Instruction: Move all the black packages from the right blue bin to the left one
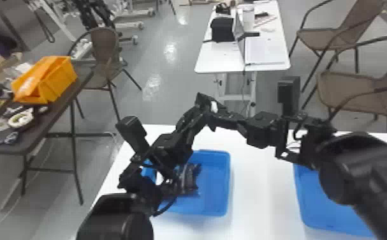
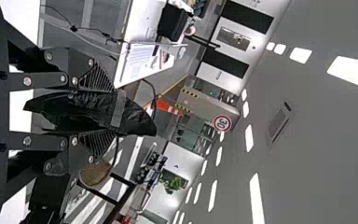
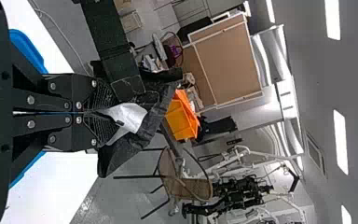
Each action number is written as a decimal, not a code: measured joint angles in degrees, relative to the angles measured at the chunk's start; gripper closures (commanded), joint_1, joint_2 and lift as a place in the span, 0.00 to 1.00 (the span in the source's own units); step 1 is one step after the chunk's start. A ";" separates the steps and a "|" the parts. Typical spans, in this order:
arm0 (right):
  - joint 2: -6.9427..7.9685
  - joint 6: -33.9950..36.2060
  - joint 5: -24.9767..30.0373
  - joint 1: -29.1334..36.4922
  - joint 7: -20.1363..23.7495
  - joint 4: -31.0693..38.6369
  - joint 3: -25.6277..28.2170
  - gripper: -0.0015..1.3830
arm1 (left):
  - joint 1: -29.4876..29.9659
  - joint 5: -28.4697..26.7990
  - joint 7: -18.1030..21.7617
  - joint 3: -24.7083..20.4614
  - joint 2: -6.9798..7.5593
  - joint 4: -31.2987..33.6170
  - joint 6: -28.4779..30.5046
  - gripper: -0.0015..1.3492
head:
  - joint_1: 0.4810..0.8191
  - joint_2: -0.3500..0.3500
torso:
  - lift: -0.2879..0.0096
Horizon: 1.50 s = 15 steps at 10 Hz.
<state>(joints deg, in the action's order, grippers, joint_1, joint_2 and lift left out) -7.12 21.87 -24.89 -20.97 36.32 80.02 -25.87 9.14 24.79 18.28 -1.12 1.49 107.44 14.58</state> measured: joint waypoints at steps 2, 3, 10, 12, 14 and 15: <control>0.03 -0.22 0.01 0.04 -0.01 -0.18 0.00 0.82 | 0.45 0.00 -0.06 -0.33 -0.48 -0.10 -1.77 0.90 | 0.62 0.83 | 0.97; 0.08 -0.37 0.04 0.02 -0.01 -0.27 -0.01 0.82 | 0.60 0.00 -0.09 -0.42 -0.67 -0.12 -2.47 0.90 | 0.61 0.84 | 0.97; 0.82 -4.61 2.65 3.08 2.01 1.25 6.25 0.18 | 2.90 -3.29 -0.17 -4.81 -1.49 -0.15 -5.72 0.90 | 0.58 0.85 | 0.97; 1.07 -3.79 6.85 8.19 1.92 5.24 13.12 0.26 | 4.99 -13.12 0.01 -8.79 -1.49 -1.02 -5.18 0.90 | 0.63 0.85 | 0.97; 1.06 -2.49 8.44 12.87 1.87 7.98 18.23 0.26 | 5.98 -21.63 0.58 -8.90 -1.49 -5.53 -6.27 0.90 | 0.63 0.81 | 0.97; 1.03 -1.94 8.93 14.50 1.87 8.94 19.91 0.26 | 6.07 -24.42 1.37 -8.54 -1.49 -7.64 -6.54 0.88 | 0.63 0.78 | 0.97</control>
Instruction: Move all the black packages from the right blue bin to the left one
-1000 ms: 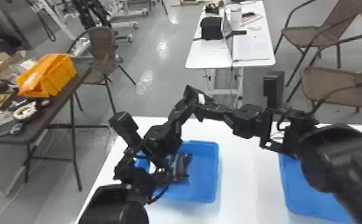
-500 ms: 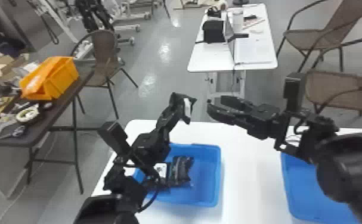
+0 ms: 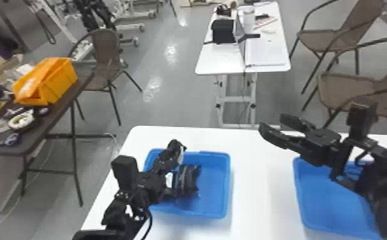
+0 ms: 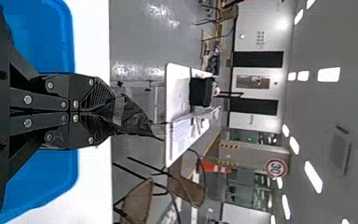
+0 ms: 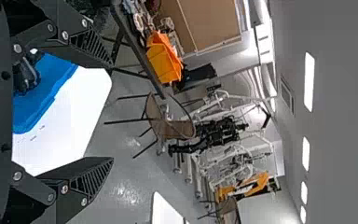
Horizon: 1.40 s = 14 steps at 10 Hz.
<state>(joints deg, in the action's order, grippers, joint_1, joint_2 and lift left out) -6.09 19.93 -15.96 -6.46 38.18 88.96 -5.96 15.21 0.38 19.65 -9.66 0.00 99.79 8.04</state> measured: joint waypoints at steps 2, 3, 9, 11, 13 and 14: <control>-0.06 1.14 1.31 1.21 -0.19 1.16 1.89 0.26 | 0.54 -0.15 0.50 -0.40 0.00 -1.29 -0.24 0.19 | 0.63 0.76 | 0.97; -0.06 3.18 4.41 1.59 -0.99 3.02 2.95 0.26 | 0.81 0.80 0.47 -1.28 0.00 -1.45 -1.54 0.03 | 0.63 0.76 | 0.97; -0.06 13.37 15.49 13.32 -12.56 12.44 16.14 0.26 | 1.87 4.96 0.13 -3.15 0.00 1.08 -6.60 0.15 | 0.63 0.53 | 0.97; -0.06 14.29 17.06 15.73 -14.66 11.10 18.63 0.26 | 2.08 5.55 0.12 -3.01 0.00 1.43 -6.64 0.15 | 0.63 0.47 | 0.97; 0.14 13.73 18.71 16.39 -17.01 7.54 20.09 0.26 | 2.19 5.92 0.04 -2.94 0.00 1.55 -6.97 0.15 | 0.63 0.41 | 0.97; 0.44 12.88 18.55 16.42 -17.40 5.39 21.21 0.26 | 2.27 6.04 0.03 -2.97 0.00 1.55 -7.09 0.15 | 0.63 0.39 | 0.97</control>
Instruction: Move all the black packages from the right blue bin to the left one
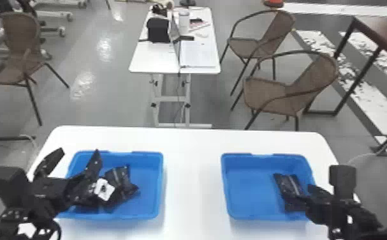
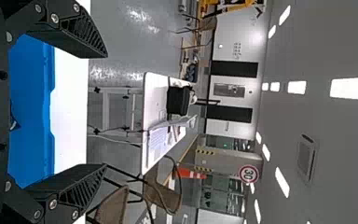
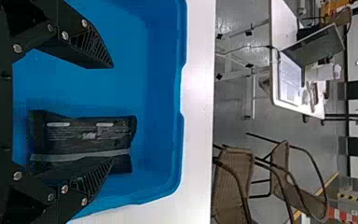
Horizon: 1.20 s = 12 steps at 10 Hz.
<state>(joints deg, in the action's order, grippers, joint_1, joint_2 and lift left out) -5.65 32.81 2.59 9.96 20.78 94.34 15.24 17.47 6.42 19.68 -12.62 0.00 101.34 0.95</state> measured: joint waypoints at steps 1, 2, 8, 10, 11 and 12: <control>0.18 -0.35 -0.10 -0.26 -0.29 -1.75 0.86 0.26 | 0.08 0.06 0.00 -0.02 0.00 0.01 -0.05 0.15 | 0.63 0.38 | 0.97; 0.21 -0.45 0.07 -1.05 -0.49 -3.72 1.58 0.26 | 0.10 0.08 0.00 -0.03 0.00 0.07 -0.09 0.15 | 0.63 0.37 | 0.97; -0.09 -4.22 2.19 -9.92 -2.00 -18.69 1.34 0.26 | 0.01 0.20 0.00 -0.01 0.00 0.09 -0.02 0.16 | 0.63 0.36 | 0.97; 0.57 -4.17 1.98 -10.13 -6.18 -19.71 0.95 0.26 | 0.12 0.56 0.00 -0.02 0.00 0.08 -0.07 0.16 | 0.63 0.35 | 0.97; 0.69 -3.64 1.59 -9.84 -7.71 -19.72 0.93 0.26 | 0.16 0.74 0.00 -0.08 0.00 0.08 -0.09 0.16 | 0.63 0.35 | 0.97; 0.72 -2.92 1.03 -9.55 -9.32 -19.71 0.92 0.26 | 0.21 0.85 0.00 -0.17 0.00 0.08 -0.11 0.16 | 0.63 0.34 | 0.97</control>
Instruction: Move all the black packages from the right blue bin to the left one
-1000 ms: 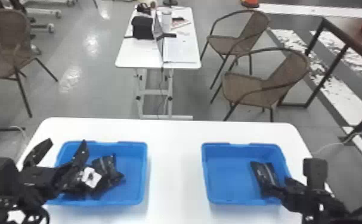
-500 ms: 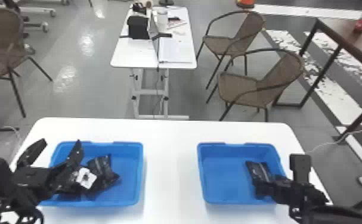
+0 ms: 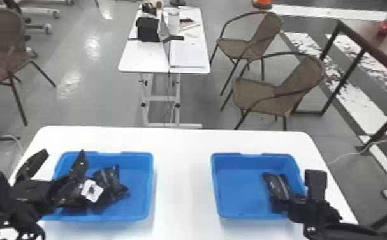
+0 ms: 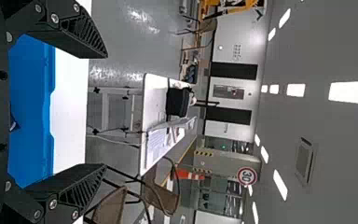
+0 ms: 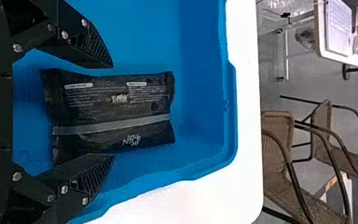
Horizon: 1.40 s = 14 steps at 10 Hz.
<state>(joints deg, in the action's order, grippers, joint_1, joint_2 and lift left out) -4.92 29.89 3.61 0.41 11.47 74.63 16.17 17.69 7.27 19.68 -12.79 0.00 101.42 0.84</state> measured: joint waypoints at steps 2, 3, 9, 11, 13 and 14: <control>-0.20 0.49 -1.73 0.09 -1.32 -0.97 0.01 0.29 | 0.15 0.09 0.00 0.01 0.00 -0.01 -0.05 0.16 | 0.63 0.33 | 0.97; -0.35 0.50 -2.86 -0.02 -1.53 -1.62 0.03 0.46 | 0.22 0.10 0.00 0.00 0.00 -0.01 -0.05 0.16 | 0.63 0.33 | 0.97; -0.85 -3.68 -13.66 1.12 -1.59 -1.20 -0.92 0.80 | 0.64 0.36 0.00 -0.30 0.00 -0.08 -0.51 0.16 | 0.63 0.38 | 0.97; -0.92 -4.08 -14.54 1.97 -1.50 1.13 -1.70 0.80 | 0.66 0.44 0.00 -0.24 0.00 -0.08 -0.92 0.16 | 0.63 0.39 | 0.97; -1.56 -5.22 -15.41 3.25 -0.37 6.02 -4.03 0.80 | 0.68 0.50 0.00 -0.36 0.00 -0.08 -1.43 0.16 | 0.63 0.42 | 0.97; -2.00 -5.52 -15.78 3.75 1.23 9.26 -5.84 0.80 | 0.68 0.65 0.00 -0.35 0.00 -0.08 -1.65 0.16 | 0.63 0.46 | 0.97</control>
<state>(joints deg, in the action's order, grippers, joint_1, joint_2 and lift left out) -6.92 24.37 -12.16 4.16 12.69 83.89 10.33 18.37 7.92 19.68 -13.14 0.00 101.34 -0.81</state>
